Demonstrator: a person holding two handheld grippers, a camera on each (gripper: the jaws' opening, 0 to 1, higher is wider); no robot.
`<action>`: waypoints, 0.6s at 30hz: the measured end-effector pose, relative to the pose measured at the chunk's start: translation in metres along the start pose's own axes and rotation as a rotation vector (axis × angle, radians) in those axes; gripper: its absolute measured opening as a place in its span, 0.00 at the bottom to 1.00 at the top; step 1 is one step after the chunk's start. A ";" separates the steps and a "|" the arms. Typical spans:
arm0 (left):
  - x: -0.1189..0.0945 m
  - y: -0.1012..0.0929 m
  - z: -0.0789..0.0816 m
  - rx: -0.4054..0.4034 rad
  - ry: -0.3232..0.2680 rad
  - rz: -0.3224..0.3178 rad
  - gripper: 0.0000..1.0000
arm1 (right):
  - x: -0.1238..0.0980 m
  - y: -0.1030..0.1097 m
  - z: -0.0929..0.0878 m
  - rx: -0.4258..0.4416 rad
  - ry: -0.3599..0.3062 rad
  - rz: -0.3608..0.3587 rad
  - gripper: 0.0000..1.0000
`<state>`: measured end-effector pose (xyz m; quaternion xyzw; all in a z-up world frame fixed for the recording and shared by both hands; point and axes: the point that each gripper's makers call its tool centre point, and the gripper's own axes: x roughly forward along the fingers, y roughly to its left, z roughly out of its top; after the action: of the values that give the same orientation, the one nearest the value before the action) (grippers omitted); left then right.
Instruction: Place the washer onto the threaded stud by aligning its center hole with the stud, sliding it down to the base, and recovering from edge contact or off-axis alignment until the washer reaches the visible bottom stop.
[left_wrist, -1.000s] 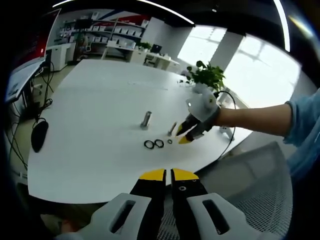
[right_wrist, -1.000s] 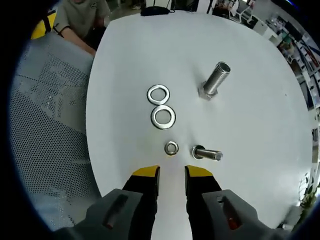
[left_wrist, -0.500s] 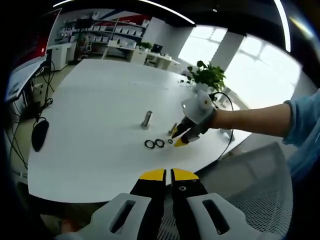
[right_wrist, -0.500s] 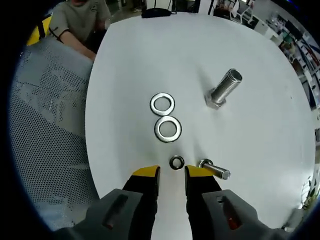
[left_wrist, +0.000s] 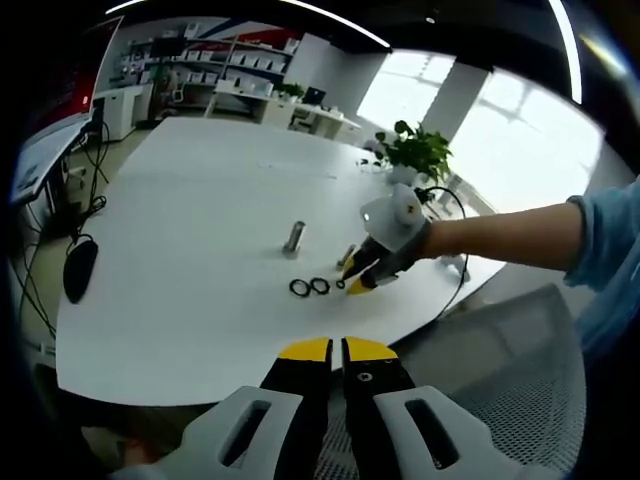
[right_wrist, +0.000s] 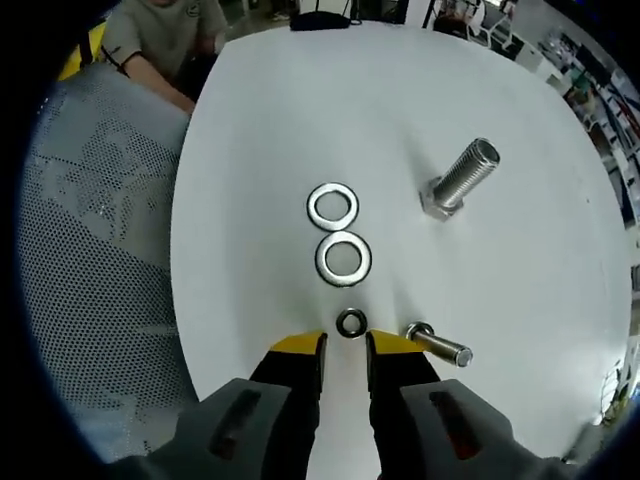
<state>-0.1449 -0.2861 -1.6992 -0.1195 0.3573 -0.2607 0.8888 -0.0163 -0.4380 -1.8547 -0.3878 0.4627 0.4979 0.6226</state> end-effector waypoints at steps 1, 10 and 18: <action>0.000 0.000 0.000 0.000 -0.001 0.000 0.01 | 0.000 -0.001 0.000 -0.005 -0.003 0.002 0.19; 0.000 0.000 -0.001 0.001 0.004 -0.001 0.01 | 0.000 -0.001 0.004 0.050 -0.030 -0.007 0.19; 0.000 0.001 0.000 -0.002 0.000 0.004 0.01 | 0.002 0.000 0.008 0.034 0.001 -0.016 0.19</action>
<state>-0.1449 -0.2857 -1.6995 -0.1199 0.3578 -0.2587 0.8892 -0.0149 -0.4303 -1.8549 -0.3810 0.4681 0.4847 0.6331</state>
